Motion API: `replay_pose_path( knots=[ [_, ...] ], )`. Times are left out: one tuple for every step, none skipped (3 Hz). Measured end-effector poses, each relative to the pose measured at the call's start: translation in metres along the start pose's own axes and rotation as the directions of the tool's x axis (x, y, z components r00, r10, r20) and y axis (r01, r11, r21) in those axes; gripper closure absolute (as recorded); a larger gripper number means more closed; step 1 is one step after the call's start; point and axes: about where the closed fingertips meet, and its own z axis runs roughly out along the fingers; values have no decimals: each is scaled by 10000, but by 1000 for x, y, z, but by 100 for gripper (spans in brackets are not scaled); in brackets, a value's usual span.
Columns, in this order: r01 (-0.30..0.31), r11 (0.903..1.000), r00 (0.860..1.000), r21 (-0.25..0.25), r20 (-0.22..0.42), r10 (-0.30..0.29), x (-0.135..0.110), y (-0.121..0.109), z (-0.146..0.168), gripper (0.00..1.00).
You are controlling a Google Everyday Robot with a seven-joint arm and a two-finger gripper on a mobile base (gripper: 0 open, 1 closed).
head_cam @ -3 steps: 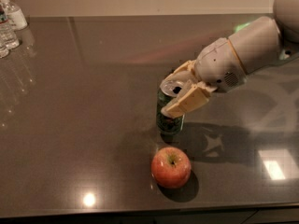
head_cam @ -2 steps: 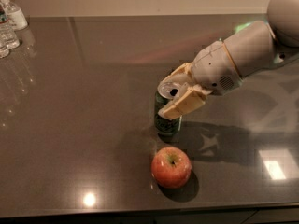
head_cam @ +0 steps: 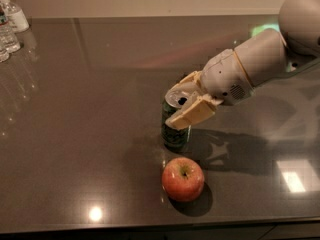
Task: Move green can near apple
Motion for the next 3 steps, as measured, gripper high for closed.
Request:
replay_pose_path(
  knots=[
    [-340, 9990, 9992, -272, 178, 345, 3, 0, 2, 12],
    [-657, 9974, 9973, -300, 318, 666, 8, -3, 3, 0],
    [-679, 9972, 9971, -305, 328, 689, 8, -3, 3, 0]
  ],
)
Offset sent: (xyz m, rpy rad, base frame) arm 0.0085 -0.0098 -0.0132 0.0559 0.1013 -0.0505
